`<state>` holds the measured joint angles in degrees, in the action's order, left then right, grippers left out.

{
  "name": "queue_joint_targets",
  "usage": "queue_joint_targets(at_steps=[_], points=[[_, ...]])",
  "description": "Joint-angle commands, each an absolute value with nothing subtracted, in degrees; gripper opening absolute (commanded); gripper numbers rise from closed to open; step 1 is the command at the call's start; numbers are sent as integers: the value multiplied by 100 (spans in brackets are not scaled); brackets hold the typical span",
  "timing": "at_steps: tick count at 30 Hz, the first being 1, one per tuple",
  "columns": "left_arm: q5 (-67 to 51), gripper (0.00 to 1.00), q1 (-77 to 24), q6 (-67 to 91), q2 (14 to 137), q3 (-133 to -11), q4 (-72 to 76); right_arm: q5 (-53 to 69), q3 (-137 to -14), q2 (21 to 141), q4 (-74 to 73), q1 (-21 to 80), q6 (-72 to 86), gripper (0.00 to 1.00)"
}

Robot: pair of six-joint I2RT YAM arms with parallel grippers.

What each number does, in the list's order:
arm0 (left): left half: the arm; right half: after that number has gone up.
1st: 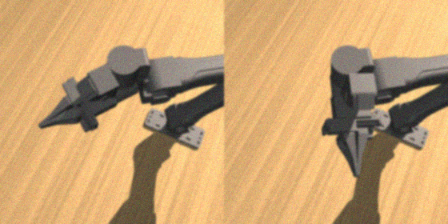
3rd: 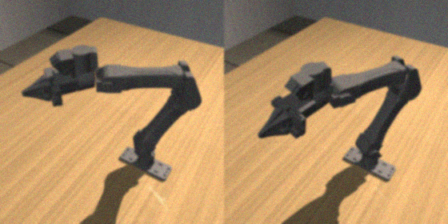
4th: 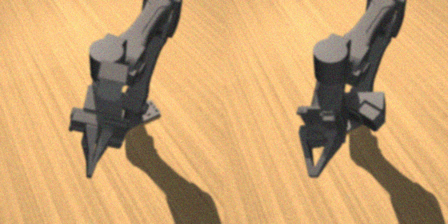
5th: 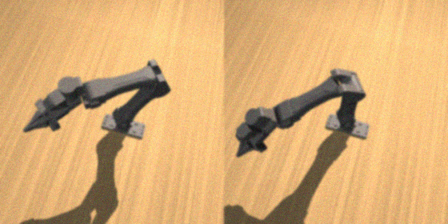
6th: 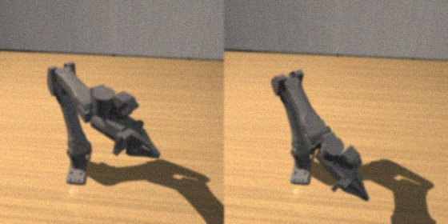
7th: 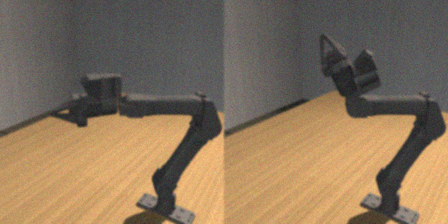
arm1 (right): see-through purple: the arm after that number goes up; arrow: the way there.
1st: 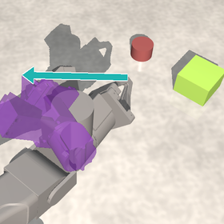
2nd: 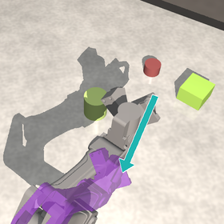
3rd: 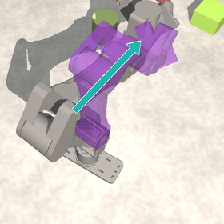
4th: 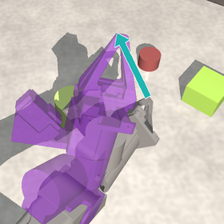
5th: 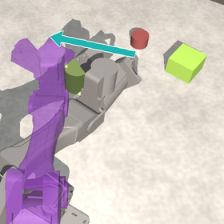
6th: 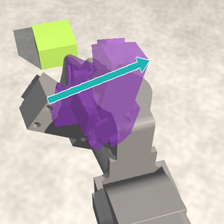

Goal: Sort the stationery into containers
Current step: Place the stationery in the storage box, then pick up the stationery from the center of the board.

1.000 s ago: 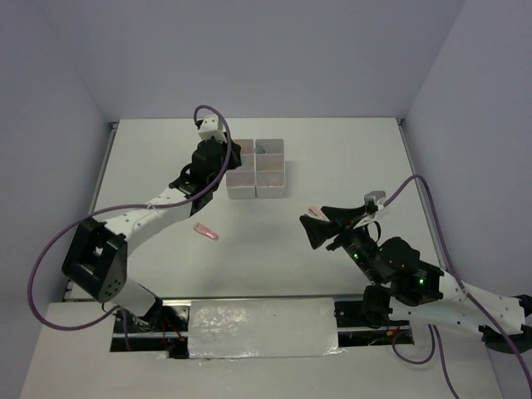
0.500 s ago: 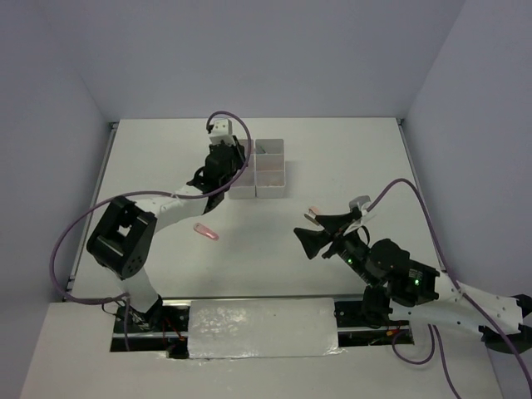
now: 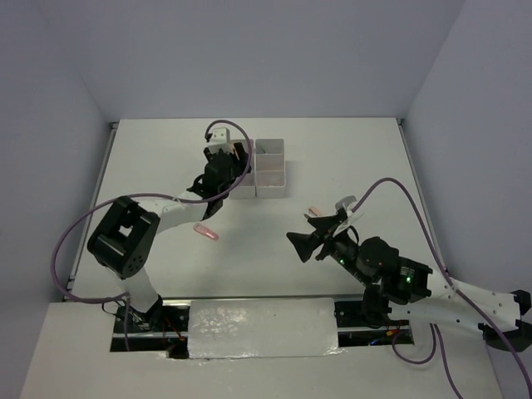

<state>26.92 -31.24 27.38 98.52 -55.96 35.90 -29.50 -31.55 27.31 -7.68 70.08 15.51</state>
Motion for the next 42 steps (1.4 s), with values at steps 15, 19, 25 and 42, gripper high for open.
queue_joint_targets(at_steps=[15, 19, 25, 42], points=[[4808, 99, -2637, 4712, 6208, -7419, -4111, -431, -5955, 8099, -640, 6109, 387, 97], [4072, 99, -2584, 4291, 4837, -6629, -4123, -580, -8232, 10455, -1807, 6144, 53, 89], [3849, 99, -2566, 3411, 3815, -6259, -3902, -124, -10185, 12434, -2548, 6152, -342, 83], [3903, 99, -2487, 3217, 3621, -5783, -3691, 290, -9188, 12834, -2532, 6231, 200, 49]])
